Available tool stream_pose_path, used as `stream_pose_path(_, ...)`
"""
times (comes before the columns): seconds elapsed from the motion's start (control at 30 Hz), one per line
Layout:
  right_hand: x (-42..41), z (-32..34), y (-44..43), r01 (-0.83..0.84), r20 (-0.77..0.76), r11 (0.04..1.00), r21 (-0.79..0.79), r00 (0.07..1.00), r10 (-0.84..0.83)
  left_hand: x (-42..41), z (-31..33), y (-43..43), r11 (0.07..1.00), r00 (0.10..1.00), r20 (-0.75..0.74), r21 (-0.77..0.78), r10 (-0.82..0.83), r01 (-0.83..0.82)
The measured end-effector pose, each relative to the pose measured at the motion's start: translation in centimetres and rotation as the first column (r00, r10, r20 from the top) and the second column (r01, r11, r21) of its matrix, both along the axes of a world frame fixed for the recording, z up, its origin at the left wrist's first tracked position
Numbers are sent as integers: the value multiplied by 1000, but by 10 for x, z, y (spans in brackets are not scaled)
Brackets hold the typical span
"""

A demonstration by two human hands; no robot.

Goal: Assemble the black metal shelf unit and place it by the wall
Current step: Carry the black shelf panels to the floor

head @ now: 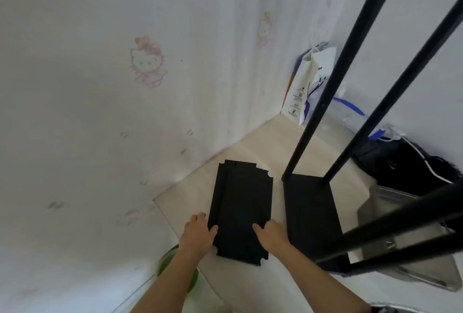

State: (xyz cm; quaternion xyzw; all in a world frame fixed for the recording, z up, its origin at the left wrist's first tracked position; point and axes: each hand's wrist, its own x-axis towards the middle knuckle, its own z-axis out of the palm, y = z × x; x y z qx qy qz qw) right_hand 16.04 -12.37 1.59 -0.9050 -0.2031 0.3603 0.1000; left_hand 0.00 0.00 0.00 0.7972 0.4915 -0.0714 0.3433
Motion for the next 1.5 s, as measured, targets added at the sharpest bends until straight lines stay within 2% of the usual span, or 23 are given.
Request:
stream_pose_path(0.13,6,-8,5,125,-81,990,-64,988,-130,4,-16,7,998,1000,-4,-68,-8,8)
stream_pose_path(0.37,6,-25,5,273,-162,962,1,949,-269,11,-34,2,995,1000,-8,-93,-24,23)
stream_pose_path(0.57,9,-25,14,435,-312,900,44,861,-401,20,-38,1,961,978,33,-196,206,-196)
stream_pose_path(0.83,10,-23,24,477,-296,876,72,849,-438,26,-41,9,891,939,12,-321,343,-321)
stream_pose_path(0.93,9,-25,21,502,-330,860,96,831,-448,27,-37,10,839,899,50,-385,434,-384)
stream_pose_path(1.07,5,-26,15,520,-397,848,106,804,-443,20,-23,16,713,804,88,-526,589,-465)
stream_pose_path(1.23,-7,-21,5,583,-508,794,175,744,-434,3,-10,24,666,813,94,-631,574,-397)
stream_pose_path(1.37,-22,-16,-3,593,-488,774,224,756,-437,-8,-9,19,730,839,184,-609,512,-311)
stream_pose_path(1.5,-48,-13,-18,608,-460,758,238,757,-463,-25,-6,11,743,841,223,-611,492,-273)
